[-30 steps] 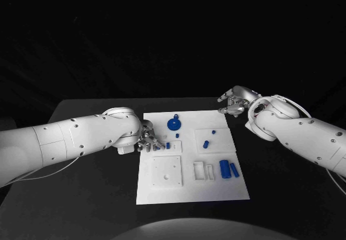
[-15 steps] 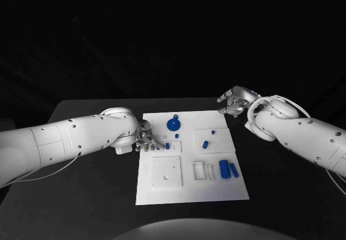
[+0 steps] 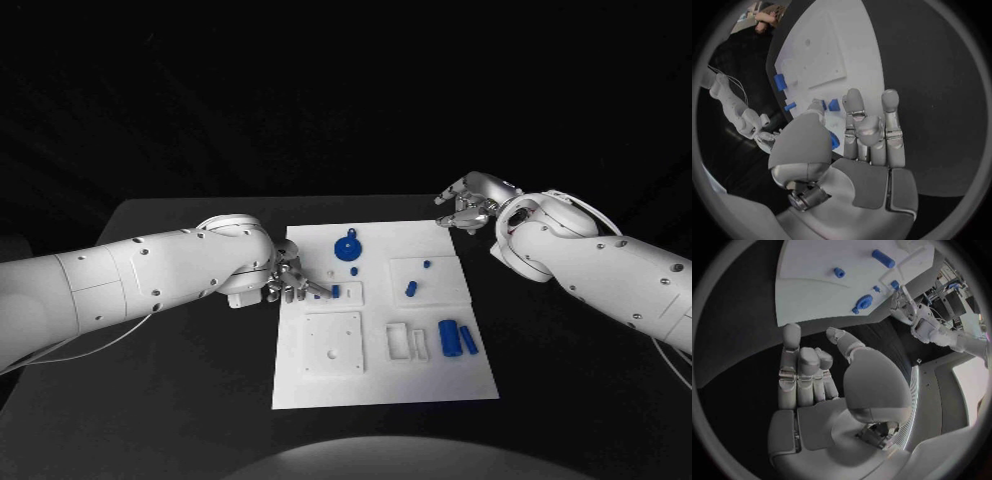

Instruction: Assemble the parts on the task board

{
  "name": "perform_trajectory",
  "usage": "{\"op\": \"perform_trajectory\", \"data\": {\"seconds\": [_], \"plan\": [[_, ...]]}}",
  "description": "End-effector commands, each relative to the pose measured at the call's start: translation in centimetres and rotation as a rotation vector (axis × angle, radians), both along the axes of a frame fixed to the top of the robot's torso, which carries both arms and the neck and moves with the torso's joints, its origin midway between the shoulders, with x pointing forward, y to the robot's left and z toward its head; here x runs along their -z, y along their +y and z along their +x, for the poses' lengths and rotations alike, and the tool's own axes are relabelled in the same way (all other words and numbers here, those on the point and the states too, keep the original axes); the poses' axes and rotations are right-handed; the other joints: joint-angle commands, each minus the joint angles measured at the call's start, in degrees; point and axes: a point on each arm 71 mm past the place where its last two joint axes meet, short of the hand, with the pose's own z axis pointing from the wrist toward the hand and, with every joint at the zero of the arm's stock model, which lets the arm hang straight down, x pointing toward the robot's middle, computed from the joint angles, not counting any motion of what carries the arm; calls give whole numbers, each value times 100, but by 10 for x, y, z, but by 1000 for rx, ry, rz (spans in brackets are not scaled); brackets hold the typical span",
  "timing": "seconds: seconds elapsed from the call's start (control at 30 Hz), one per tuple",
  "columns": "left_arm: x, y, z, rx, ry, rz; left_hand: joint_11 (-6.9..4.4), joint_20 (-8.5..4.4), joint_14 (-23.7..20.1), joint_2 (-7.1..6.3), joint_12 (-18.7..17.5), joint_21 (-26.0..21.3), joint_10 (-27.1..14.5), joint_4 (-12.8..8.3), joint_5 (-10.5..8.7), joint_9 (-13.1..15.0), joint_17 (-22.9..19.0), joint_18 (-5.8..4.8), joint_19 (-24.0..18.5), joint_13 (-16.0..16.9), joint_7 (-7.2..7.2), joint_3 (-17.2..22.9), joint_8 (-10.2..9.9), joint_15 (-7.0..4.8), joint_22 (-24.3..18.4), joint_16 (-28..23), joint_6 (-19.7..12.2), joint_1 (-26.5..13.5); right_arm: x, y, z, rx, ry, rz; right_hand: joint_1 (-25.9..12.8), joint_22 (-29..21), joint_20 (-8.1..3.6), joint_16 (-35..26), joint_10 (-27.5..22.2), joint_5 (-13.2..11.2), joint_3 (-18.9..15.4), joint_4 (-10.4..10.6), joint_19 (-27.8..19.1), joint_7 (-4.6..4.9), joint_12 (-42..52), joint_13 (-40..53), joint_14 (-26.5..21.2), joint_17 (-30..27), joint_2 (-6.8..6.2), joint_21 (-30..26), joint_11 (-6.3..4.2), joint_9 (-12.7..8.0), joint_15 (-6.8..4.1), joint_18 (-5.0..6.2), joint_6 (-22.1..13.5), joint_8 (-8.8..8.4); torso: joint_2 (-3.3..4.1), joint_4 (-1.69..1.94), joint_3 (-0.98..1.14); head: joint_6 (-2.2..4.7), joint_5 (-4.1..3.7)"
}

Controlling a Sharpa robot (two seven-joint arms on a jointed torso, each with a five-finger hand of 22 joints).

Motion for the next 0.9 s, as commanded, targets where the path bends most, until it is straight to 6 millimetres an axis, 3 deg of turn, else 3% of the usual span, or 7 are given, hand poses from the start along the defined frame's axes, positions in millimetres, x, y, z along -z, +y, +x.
{"op": "perform_trajectory", "data": {"seconds": [0.03,0.4,0.5,0.57,0.63,0.8,0.9], "plan": [[0,-2,-1,7,3,-19,-1,-31,-27,4,-21,-32,311,3,-16,-9,-4,-108,-8,-11,9,-70,-30,6,90,-22,-4,-29,1,1,0,-11,6,-12,-46,-5,-35,-28,-24,31,17,-15,183,-2,-12,1,6,-2,3,6,-25,-3,-26,25,45,-8,1,0,0,-3,4],[-6,7,-2,-37,-13,-117,79,-19,-253,187,-295,-146,267,-14,-13,-340,-658,-134,-108,-132,146,61,-82,45,49,-401,-463,109,1,0,0,-9,6,-12,-48,-3,-36,-29,-25,44,28,-20,183,-1,-15,-2,5,-2,1,7,-26,-3,-27,25,46,-7,-5,-3,3,41,-6],[-16,8,1,-57,-31,-239,182,69,-601,555,-819,-466,-72,-167,81,-1215,-922,-184,-378,-262,320,170,-24,173,-116,-797,-976,425,2,-1,0,-7,5,-12,-61,-3,-36,-32,-26,52,29,-15,183,-1,-17,-3,5,-5,-2,7,-25,-3,-26,25,45,-8,-3,-6,5,53,-8],[-25,8,5,-73,-66,-333,219,108,-612,1077,-1007,-581,-235,-633,1292,-1724,-1007,-146,-325,-275,409,264,-25,214,-210,-831,-1234,874,2,-1,0,-6,4,-12,-69,-4,-36,-34,-29,50,26,-8,183,-1,-20,-7,4,-7,1,6,-25,-3,-26,24,44,-9,-2,-12,7,67,7],[-36,7,9,-89,-121,-427,328,202,-883,1276,-1259,-795,-558,-877,1899,-2121,-1143,-154,-493,-362,507,243,-24,328,-337,-1066,-1534,1090,2,-2,0,-3,2,-11,-68,-4,-36,-34,-28,50,28,-8,183,-1,-20,-6,4,-7,2,5,-25,-3,-26,24,44,-9,-2,-11,7,81,13],[-57,3,18,-52,-287,-566,746,547,-1227,1044,-2209,-1438,-1259,-1392,1239,-4053,-1532,-3,-678,-1128,941,-183,1,679,-863,-1616,-2402,1397,2,-3,0,2,-1,-7,-63,-5,-37,-33,-26,51,34,-10,183,0,-17,-3,5,-6,5,4,-25,-4,-27,25,42,-9,-1,-9,6,116,-6],[-64,-3,19,4,-366,-593,861,647,-1172,1067,-2800,-1885,-1406,-1711,1300,-5680,-1870,106,-499,-1155,972,-220,369,767,-1305,-1979,-2408,1706,1,-3,0,3,-2,-5,-73,-6,-37,-32,-26,49,41,-2,185,-1,-17,-3,8,-5,5,4,-27,-3,-28,25,47,-9,3,-13,5,134,-11]]}}
